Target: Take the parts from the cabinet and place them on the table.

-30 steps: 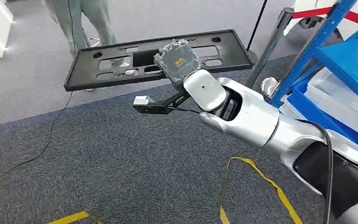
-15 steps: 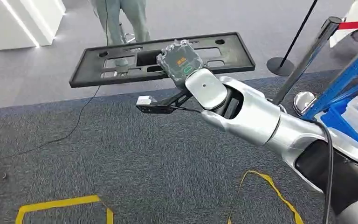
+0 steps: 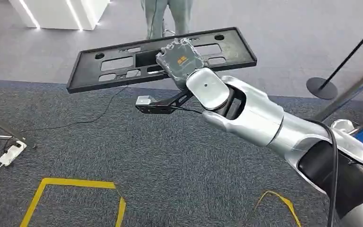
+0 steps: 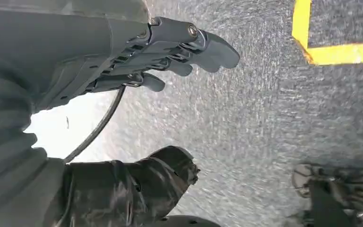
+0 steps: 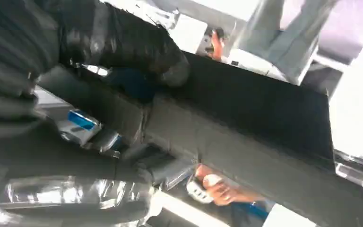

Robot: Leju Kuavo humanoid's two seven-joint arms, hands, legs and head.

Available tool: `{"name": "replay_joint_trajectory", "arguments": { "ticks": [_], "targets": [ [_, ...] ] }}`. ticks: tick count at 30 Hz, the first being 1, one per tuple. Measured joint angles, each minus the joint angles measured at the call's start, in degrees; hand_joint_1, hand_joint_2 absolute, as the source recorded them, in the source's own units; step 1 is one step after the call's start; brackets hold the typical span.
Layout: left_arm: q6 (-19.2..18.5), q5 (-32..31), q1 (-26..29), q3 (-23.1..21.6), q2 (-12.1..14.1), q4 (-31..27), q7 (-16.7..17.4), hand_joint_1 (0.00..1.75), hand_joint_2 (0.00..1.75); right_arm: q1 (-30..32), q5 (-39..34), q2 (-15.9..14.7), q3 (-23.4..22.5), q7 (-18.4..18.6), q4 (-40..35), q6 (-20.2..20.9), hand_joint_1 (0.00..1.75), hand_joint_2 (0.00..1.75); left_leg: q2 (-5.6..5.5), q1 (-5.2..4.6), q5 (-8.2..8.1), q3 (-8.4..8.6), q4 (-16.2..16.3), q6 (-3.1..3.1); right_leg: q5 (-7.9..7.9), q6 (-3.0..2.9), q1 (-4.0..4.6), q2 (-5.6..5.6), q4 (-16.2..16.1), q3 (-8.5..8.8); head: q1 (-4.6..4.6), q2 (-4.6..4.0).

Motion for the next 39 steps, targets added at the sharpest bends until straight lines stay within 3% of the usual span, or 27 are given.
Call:
{"name": "replay_joint_trajectory", "arguments": {
  "ticks": [2, 4, 5, 6, 7, 10, 11, 13, 14, 16, 17, 19, 20, 21, 22, 23, 26, 27, 28, 29, 31, 32, 34, 36, 37, 38, 39],
  "targets": [
    [-0.13, -0.37, -0.04, 0.00, 0.00, 0.00, 0.07, 0.00, 1.75, 0.24, -0.02, -0.02, 0.20, -0.18, 0.20, 0.00, 1.75, 1.75, -1.76, 0.31, -0.04, -0.04, 0.35, -0.04, 0.15, 0.44, -0.35, 0.12, 2.98, -1.86, 0.02, 0.00],
    [-0.13, -0.37, 0.00, 0.00, 0.00, 0.00, 0.11, 0.00, 1.75, 0.24, -0.07, -0.02, 0.26, -0.20, 0.29, 0.00, 1.75, 1.75, -3.46, 0.82, -0.36, -0.14, 1.08, -0.52, 3.98, 0.86, -0.84, 0.28, -2.18, 0.40, 0.02, 0.00],
    [-0.11, -0.33, 0.01, 0.00, 0.02, 0.00, 0.17, 0.00, 1.75, 0.12, -0.07, -0.02, 0.26, -0.20, 0.29, -0.02, 1.75, 1.75, -4.63, 1.24, -0.83, -0.34, 1.92, -1.19, 7.37, 1.44, -1.48, 1.73, -8.45, 3.47, 0.07, 0.00],
    [0.00, -0.33, 0.13, 0.00, 0.09, 0.00, 0.26, 0.00, 1.75, 0.03, -0.07, -0.06, 0.26, -0.20, 0.33, -0.04, 1.75, 1.75, -5.36, 1.46, -1.24, -0.90, 2.69, -1.77, 7.47, 1.86, -2.15, 4.48, -11.43, 4.69, 0.07, 0.00],
    [0.09, -0.26, -0.03, 0.00, 0.37, 0.02, 0.26, 0.00, 1.75, -0.32, -0.07, -0.13, 0.28, -0.22, 0.37, -0.09, 1.75, 1.75, -6.21, 1.30, -1.44, -2.00, 4.06, -2.14, 6.75, 1.73, -2.42, 6.76, -12.82, 5.53, 0.13, 0.00],
    [0.15, 0.17, 0.19, 0.00, 0.42, 0.02, 0.28, 0.00, 1.75, -0.17, -0.13, 0.05, 0.31, -0.59, 0.35, -0.33, 1.75, 1.75, -8.51, 2.12, -0.46, -3.08, 3.58, -3.13, 6.85, 0.76, -1.59, 4.39, -11.98, 4.76, 0.00, 0.00],
    [0.17, 0.33, 0.45, 0.00, 0.70, 0.09, 0.33, 0.00, 1.75, -0.23, -0.18, 0.04, 0.31, -0.66, 0.44, -0.35, 1.75, 1.75, -8.44, 2.10, -0.59, -3.40, 3.57, -3.38, 6.97, 0.14, -2.02, 3.46, -12.34, 4.91, 0.13, 0.00],
    [0.11, 0.35, 0.61, 0.00, 0.55, 0.09, 0.44, 0.00, 1.75, -0.45, -0.18, 0.18, 0.31, -0.70, 0.44, -0.44, 1.75, 1.75, -1.33, 1.44, -2.82, -5.00, 7.23, -3.86, 7.18, -0.63, -1.63, 2.04, -12.73, 5.24, -0.70, 0.00],
    [0.06, 0.41, 0.54, 0.00, 0.61, 0.09, 0.44, 0.00, 1.75, -0.56, -0.18, 0.20, 0.31, -0.72, 0.44, -0.50, 1.75, 1.75, -0.18, 1.65, -4.78, -7.03, 11.44, -4.04, 7.21, -0.84, -1.32, 1.24, -12.80, 5.25, -0.61, 0.00],
    [0.00, 0.46, 0.34, 0.00, 0.52, 0.09, 0.44, 0.00, 1.75, -0.47, -0.18, 0.20, 0.31, -0.72, 0.53, -0.55, 1.75, 1.75, 0.27, 1.72, -7.93, -10.88, 19.31, -4.00, 7.10, -1.01, -0.99, -0.51, -12.80, 5.20, -0.68, 0.00],
    [-0.07, 0.44, 0.36, 0.00, 0.48, 0.09, 0.44, 0.00, 1.75, -0.33, -0.20, 0.20, 0.31, -0.81, 0.61, -0.57, 1.75, 1.75, 0.26, 1.72, -8.13, -11.71, 21.05, -3.85, 7.06, -1.07, -0.84, -1.41, -12.79, 5.19, -0.66, 0.00],
    [-0.11, 0.46, 0.46, 0.00, 0.37, 0.09, 0.44, 0.00, 1.75, -0.27, -0.29, 0.24, 0.33, -0.89, 0.66, -0.57, 1.75, 1.75, 0.31, 1.51, -5.49, -9.44, 16.98, -3.44, 7.06, -1.07, -0.64, -2.96, -12.87, 5.18, -0.65, 0.00],
    [-0.11, 0.46, 0.49, 0.00, 0.37, 0.09, 0.44, 0.00, 1.75, -0.34, -0.29, 0.24, 0.33, -0.87, 0.66, -0.59, 1.75, 1.75, 0.93, 1.34, -3.03, -6.39, 12.19, -3.14, 6.95, -1.13, -0.58, -3.64, -12.87, 5.28, -0.63, 0.00],
    [-0.09, 0.50, 0.46, 0.00, 0.39, 0.09, 0.44, 0.00, 1.75, -0.46, -0.33, 0.24, 0.33, -0.87, 0.66, -0.61, 1.75, 1.75, 2.75, 1.00, -0.97, -3.32, 7.09, -2.68, 6.82, -1.12, -0.50, -4.27, -12.92, 5.50, -0.68, 0.00],
    [-0.09, 0.50, 0.35, 0.00, 0.46, 0.09, 0.44, 0.00, 1.75, -0.57, -0.33, 0.24, 0.33, -0.87, 0.68, -0.61, 1.75, 1.75, 5.65, 0.06, -1.66, -1.83, 3.95, -2.34, 6.71, -0.96, -0.32, -4.89, -12.99, 5.67, -0.57, 0.00],
    [-0.07, 0.55, 0.21, 0.00, 0.52, 0.09, 0.46, 0.00, 1.75, -0.83, -0.33, 0.22, 0.33, -0.87, 0.70, -0.68, 1.75, 1.75, 5.32, -0.61, -2.00, -1.24, 2.98, -1.73, 6.71, -0.79, -0.21, -5.55, -13.08, 5.59, -0.63, 0.00],
    [0.00, 0.70, 0.25, 0.00, 0.66, 0.09, 0.52, 0.00, 1.75, -0.87, -0.42, 0.39, 0.33, -0.90, 0.74, -0.72, 1.75, 1.75, 3.23, -0.69, -1.68, -1.07, 2.06, -1.08, 6.48, 0.07, -0.20, -7.74, -13.54, 6.42, -0.61, 0.00],
    [0.04, 0.70, 0.54, 0.00, 0.59, 0.09, 0.52, 0.00, 1.75, -0.84, -0.44, 0.42, 0.31, -0.94, 0.81, -0.74, 1.75, 1.75, 2.70, 0.36, -1.25, 0.05, 1.14, -0.98, 5.86, 0.41, -0.45, -6.70, -13.25, 6.27, -0.57, 0.00],
    [0.04, 0.72, 0.55, 0.00, 0.57, 0.11, 0.55, 0.00, 1.75, -0.89, -0.44, 0.44, 0.33, -0.94, 0.90, -0.79, 1.75, 1.75, 2.03, 0.14, -1.15, 0.41, 0.62, -0.92, 5.07, 0.54, -0.53, -3.19, -11.66, 5.85, -0.46, 0.00],
    [0.04, 0.72, 0.55, 0.00, 0.55, 0.11, 0.57, 0.00, 1.75, -1.21, -0.44, 0.44, 0.33, -1.01, 0.90, -0.90, 1.75, 1.75, 1.69, 0.16, -1.15, 0.44, 0.67, -0.66, 3.19, 0.33, -0.49, -1.22, -8.15, 4.12, -0.55, 0.00],
    [0.04, 0.70, 0.17, 0.00, 0.55, 0.11, 0.57, 0.00, 1.75, -1.22, -0.48, 0.44, 0.35, -1.05, 0.94, -0.98, 1.75, 1.75, 0.02, 0.38, -1.28, 0.44, 0.93, -0.36, -0.15, 0.55, -0.49, 0.14, 0.69, -0.59, -0.44, 0.00],
    [0.04, 0.70, 0.04, 0.00, 0.52, 0.11, 0.57, 0.00, 1.75, -1.01, -0.55, 0.44, 0.44, -1.14, 1.03, -0.98, 1.75, 1.75, -0.94, 0.40, -1.32, 0.42, 1.04, -0.32, -0.47, 0.67, -0.54, 0.16, 3.25, -2.24, -0.46, 0.00],
    [0.02, 0.70, 0.12, 0.00, 0.52, 0.11, 0.46, 0.00, 1.75, -0.73, -0.59, 0.44, 0.44, -1.22, 1.25, -0.98, 1.75, 1.75, -2.99, 0.72, -1.58, 0.42, 1.50, -0.59, 3.09, 0.93, -0.70, 0.19, 0.01, -1.33, -0.46, 0.00],
    [-0.05, 0.70, 0.23, 0.00, 0.48, 0.11, 0.42, 0.00, 1.75, -0.96, -0.59, 0.44, 0.44, -1.25, 1.31, -1.01, 1.75, 1.75, -4.90, 1.13, -2.24, 0.36, 2.52, -1.33, 8.50, 1.38, -1.38, 1.72, -9.59, 3.04, -0.42, 0.00],
    [-0.04, 0.70, 0.43, 0.00, 0.50, 0.11, 0.42, 0.00, 1.75, -0.99, -0.59, 0.44, 0.44, -1.25, 1.44, -1.03, 1.75, 1.75, -5.63, 1.33, -2.60, -0.29, 2.96, -1.79, 7.58, 1.58, -2.03, 5.58, -11.05, 3.72, -0.37, 0.00],
    [-0.05, 0.70, 0.26, 0.00, 0.66, 0.13, 0.42, 0.00, 1.75, -1.20, -0.59, 0.55, 0.46, -1.31, 1.44, -1.14, 1.75, 1.75, -6.31, 1.08, -2.70, -1.29, 4.47, -2.09, 7.31, 1.31, -2.42, 6.89, -12.54, 4.03, -0.56, 0.00],
    [-0.02, 0.68, 0.18, 0.00, 0.61, 0.13, 0.39, 0.00, 1.75, -0.99, -0.59, 0.55, 0.48, -1.42, 1.60, -1.18, 1.75, 1.75, -7.01, 1.44, -2.40, -1.75, 3.98, -2.26, 7.34, 1.11, -1.99, 6.00, -11.88, 3.87, -0.46, 0.00]
  ]
}}
